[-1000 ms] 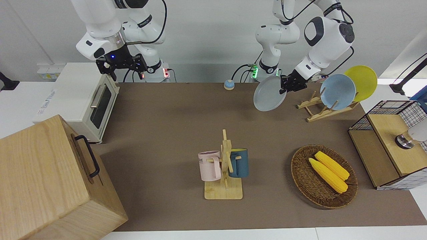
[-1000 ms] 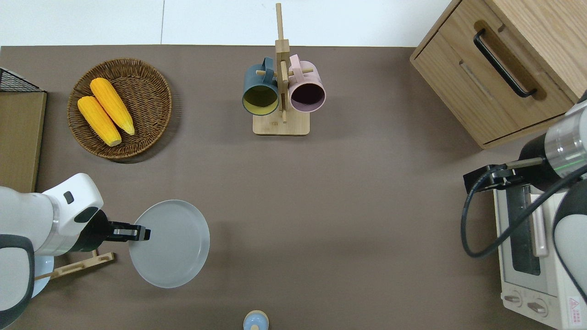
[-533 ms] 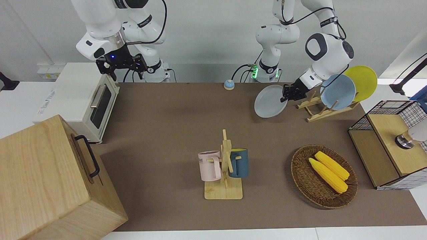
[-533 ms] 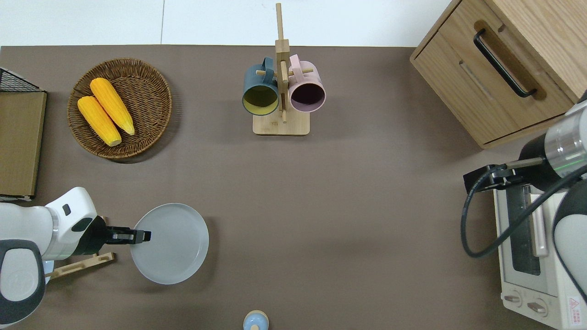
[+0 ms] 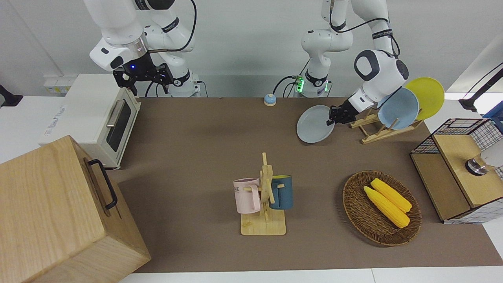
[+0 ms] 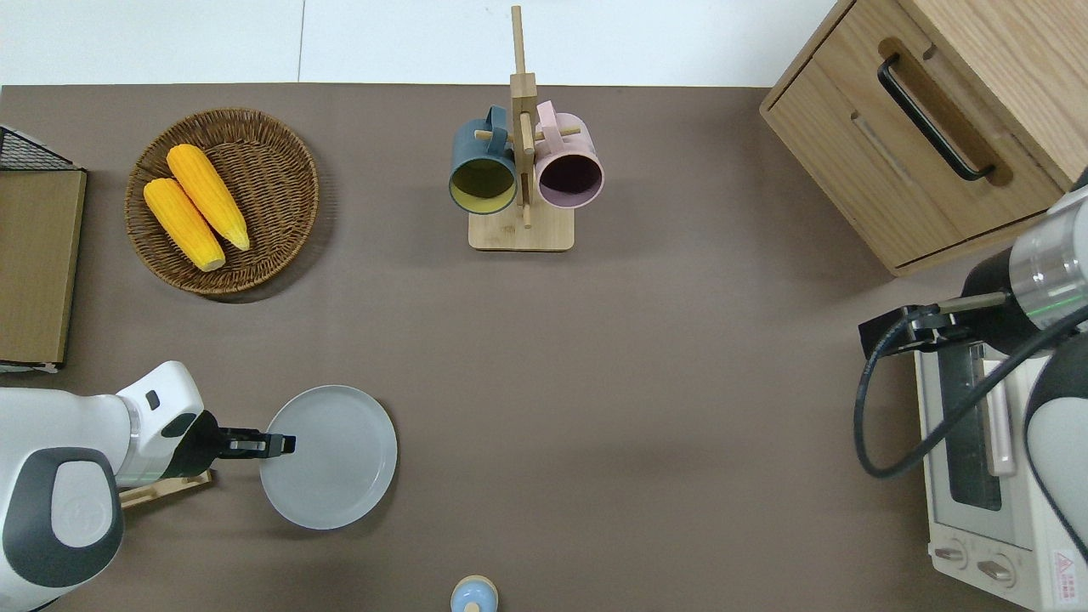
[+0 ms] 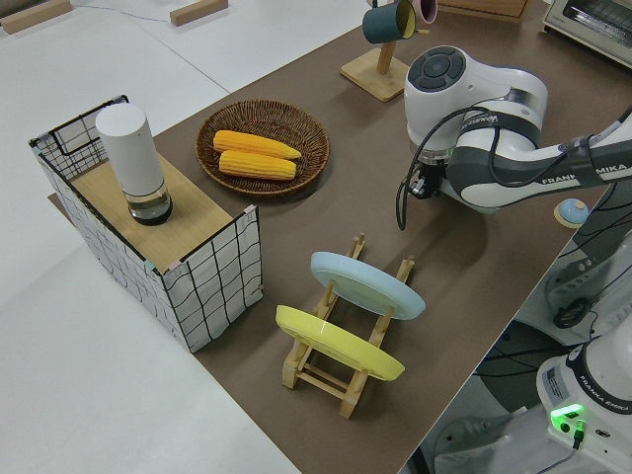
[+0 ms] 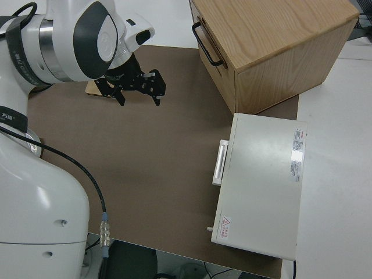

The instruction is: Pick gray plate from low plate rack and place it on table with left arm

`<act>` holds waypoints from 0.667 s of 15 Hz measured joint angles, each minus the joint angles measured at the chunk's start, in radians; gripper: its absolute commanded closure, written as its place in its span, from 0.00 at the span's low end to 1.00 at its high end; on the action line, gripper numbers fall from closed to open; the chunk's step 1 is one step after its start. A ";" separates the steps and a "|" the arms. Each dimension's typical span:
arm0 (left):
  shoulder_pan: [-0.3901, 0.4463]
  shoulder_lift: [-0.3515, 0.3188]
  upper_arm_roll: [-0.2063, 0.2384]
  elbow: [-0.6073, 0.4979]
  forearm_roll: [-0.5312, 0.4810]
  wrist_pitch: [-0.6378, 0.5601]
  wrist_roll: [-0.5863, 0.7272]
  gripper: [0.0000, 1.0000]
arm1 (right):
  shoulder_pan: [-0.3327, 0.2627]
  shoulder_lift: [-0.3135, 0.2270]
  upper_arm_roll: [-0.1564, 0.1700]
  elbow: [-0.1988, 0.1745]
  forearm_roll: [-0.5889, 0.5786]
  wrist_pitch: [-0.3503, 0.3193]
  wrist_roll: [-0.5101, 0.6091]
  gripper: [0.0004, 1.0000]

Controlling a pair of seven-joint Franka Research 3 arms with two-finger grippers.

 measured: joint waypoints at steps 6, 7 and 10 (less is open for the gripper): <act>0.013 0.004 0.002 0.001 0.000 0.004 0.007 0.09 | 0.000 0.000 0.000 0.000 0.000 0.000 0.000 0.02; 0.020 0.004 0.001 0.002 0.000 0.004 0.007 0.07 | 0.000 0.000 0.000 0.000 0.000 0.000 0.000 0.02; 0.033 0.004 0.004 0.010 0.001 0.007 0.010 0.03 | 0.000 0.000 0.000 0.000 0.000 0.000 0.000 0.02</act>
